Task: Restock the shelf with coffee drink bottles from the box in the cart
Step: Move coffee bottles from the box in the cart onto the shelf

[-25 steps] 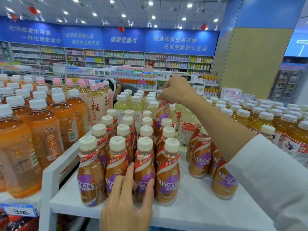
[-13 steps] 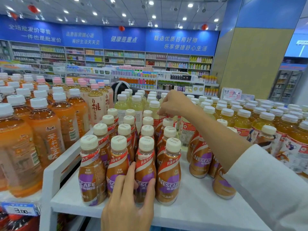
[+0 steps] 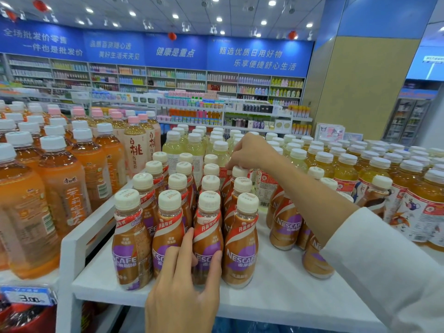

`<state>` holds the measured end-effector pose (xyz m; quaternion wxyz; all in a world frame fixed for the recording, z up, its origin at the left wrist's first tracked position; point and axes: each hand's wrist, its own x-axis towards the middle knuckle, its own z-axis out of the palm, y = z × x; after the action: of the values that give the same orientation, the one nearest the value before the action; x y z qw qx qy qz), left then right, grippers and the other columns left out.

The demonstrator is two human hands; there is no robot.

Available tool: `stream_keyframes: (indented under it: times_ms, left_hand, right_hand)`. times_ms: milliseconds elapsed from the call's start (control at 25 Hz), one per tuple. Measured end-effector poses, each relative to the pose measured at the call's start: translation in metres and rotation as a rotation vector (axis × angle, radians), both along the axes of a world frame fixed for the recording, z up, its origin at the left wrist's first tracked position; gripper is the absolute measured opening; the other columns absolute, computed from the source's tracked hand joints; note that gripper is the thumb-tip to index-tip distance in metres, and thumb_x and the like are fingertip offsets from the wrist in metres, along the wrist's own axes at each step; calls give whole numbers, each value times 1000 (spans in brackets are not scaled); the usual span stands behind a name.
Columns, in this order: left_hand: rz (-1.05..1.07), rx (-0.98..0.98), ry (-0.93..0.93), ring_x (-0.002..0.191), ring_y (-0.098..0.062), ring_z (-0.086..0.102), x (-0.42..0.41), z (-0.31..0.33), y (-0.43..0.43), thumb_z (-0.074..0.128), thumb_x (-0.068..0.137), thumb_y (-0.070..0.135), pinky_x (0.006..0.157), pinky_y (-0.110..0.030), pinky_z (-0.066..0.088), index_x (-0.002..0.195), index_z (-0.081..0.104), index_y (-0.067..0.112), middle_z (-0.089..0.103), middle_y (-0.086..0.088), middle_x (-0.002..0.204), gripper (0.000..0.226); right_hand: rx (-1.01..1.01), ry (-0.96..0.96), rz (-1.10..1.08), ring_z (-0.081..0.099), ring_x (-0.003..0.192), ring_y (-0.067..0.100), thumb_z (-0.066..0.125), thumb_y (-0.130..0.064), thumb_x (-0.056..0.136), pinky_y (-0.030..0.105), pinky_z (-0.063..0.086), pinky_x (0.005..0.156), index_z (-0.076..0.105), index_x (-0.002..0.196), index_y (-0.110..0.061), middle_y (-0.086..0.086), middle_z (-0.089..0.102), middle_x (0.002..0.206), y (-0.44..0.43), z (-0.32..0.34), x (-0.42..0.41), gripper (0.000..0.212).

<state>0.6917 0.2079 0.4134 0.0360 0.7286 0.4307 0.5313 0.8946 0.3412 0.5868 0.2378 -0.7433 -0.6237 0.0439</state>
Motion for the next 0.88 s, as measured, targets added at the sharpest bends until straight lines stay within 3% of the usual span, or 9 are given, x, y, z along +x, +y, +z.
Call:
stream_keyframes:
  times_ms: [120, 240, 400, 480, 520, 680, 880]
  left_hand:
    - [4, -8, 11, 60, -18, 62, -1, -1, 0, 64, 78, 56, 51, -26, 55, 126, 67, 8, 60, 0, 81, 68]
    - [0, -6, 8, 60, -18, 62, -1, 0, -1, 58, 82, 59, 50, -27, 55, 127, 66, 8, 60, 0, 82, 69]
    - [-7, -12, -15, 59, -15, 58, -1, 0, -3, 64, 80, 50, 49, -28, 55, 128, 66, 7, 55, 2, 81, 64]
    - [-11, -13, -19, 60, -15, 58, -1, 0, -5, 62, 83, 53, 49, -27, 55, 129, 65, 8, 54, 3, 83, 65]
    - [-13, -16, -16, 61, -15, 58, -1, 0, -5, 63, 83, 53, 50, -27, 55, 129, 65, 7, 54, 3, 84, 65]
    - [-12, -19, -7, 64, -18, 60, -1, -6, -5, 75, 85, 39, 52, -33, 58, 131, 63, 4, 56, -3, 87, 59]
    - [-23, -25, -57, 67, -23, 58, -1, -7, -12, 71, 78, 36, 55, -41, 59, 138, 58, 5, 52, -2, 91, 69]
  right_hand:
    - [43, -21, -27, 59, 66, 21, 83, -23, 78, 29, 50, 57, 77, 88, 5, 15, 70, 76, 1, -6, -4, 31]
    - [10, -39, -25, 68, 74, 23, 82, -27, 80, 34, 58, 69, 77, 94, 2, 12, 73, 83, 0, -3, -6, 32]
    - [6, -1, -40, 61, 63, 22, 71, -26, 89, 36, 58, 67, 73, 88, 2, 9, 66, 76, -13, 3, -1, 29]
    - [72, 47, -36, 72, 71, 25, 70, -27, 90, 40, 64, 76, 77, 94, -2, 6, 75, 83, -32, 4, 4, 26]
    - [125, 77, -26, 73, 77, 22, 70, -28, 90, 39, 63, 78, 79, 97, -8, 5, 76, 87, -46, 5, 5, 23]
    - [415, 180, -12, 67, 83, -4, 69, -32, 93, 8, 50, 66, 77, 106, -26, -16, 73, 94, -130, -5, 4, 16]
    - [629, 404, -136, 68, 84, -4, 73, -22, 90, 9, 54, 69, 76, 98, -33, -21, 74, 85, -230, -47, 10, 14]
